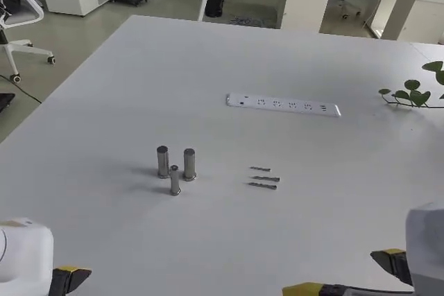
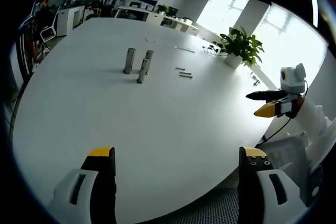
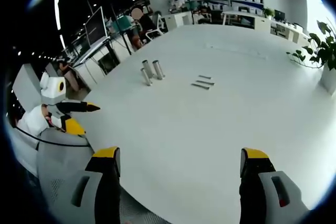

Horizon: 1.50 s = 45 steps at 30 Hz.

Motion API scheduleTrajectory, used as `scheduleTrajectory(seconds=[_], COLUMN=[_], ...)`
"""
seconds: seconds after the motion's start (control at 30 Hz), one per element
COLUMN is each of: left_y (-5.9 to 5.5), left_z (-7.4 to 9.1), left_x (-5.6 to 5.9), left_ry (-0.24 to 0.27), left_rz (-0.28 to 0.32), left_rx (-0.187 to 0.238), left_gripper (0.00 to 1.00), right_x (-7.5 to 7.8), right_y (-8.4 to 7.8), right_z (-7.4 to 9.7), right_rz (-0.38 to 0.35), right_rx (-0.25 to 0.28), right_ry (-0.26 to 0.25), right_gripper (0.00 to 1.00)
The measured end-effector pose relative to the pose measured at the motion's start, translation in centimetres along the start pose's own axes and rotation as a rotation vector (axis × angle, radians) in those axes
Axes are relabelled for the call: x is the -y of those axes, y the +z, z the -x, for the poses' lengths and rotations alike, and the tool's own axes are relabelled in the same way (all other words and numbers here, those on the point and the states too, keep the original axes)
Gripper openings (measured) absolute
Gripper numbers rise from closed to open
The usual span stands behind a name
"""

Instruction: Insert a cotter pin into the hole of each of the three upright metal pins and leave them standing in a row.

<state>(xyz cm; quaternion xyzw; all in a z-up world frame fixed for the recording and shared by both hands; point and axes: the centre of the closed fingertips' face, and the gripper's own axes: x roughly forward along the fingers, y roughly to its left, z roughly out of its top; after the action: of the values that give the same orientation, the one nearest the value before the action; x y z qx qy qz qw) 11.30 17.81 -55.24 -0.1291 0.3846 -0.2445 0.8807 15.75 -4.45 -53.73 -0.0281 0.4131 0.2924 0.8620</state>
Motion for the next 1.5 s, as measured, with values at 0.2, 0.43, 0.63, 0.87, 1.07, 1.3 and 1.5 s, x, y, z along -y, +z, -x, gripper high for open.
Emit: scheduleTrajectory(seconds=[0.2, 0.43, 0.63, 0.87, 1.07, 1.3, 1.5], left_y=[0.9, 1.2, 1.4, 1.9, 2.5, 3.1, 4.1], left_z=[0.0, -0.2, -0.3, -0.4, -0.6, -0.9, -1.7], left_x=[1.2, 1.1, 0.8, 0.6, 0.4, -0.5, -1.1], left_ry=[-0.059, -0.055, -0.05, -0.048, -0.044, -0.016, -0.014], left_rz=[-0.056, -0.076, -0.063, -0.061, -0.067, -0.087, -0.057], left_rx=[0.055, 0.046, 0.035, 0.038, 0.044, 0.053, 0.096], left_gripper=[0.99, 0.99, 0.99, 0.99, 0.99, 0.99, 0.99], right_x=[-0.1, 0.0, 0.1, 0.1, 0.2, 0.3, 0.3], right_y=[-0.1, -0.1, -0.1, -0.2, -0.1, -0.1, -0.2], right_z=[-0.1, -0.1, -0.2, -0.2, -0.1, -0.1, -0.2], right_rz=[0.0, -0.003, -0.004, -0.008, -0.012, -0.016, -0.016], right_rx=[-0.007, -0.009, -0.008, -0.009, -0.003, -0.001, -0.003], right_ry=[0.004, 0.001, 0.0, -0.002, -0.005, -0.007, -0.007], right_gripper=[0.93, 0.93, 0.93, 0.93, 0.93, 0.92, 0.92])
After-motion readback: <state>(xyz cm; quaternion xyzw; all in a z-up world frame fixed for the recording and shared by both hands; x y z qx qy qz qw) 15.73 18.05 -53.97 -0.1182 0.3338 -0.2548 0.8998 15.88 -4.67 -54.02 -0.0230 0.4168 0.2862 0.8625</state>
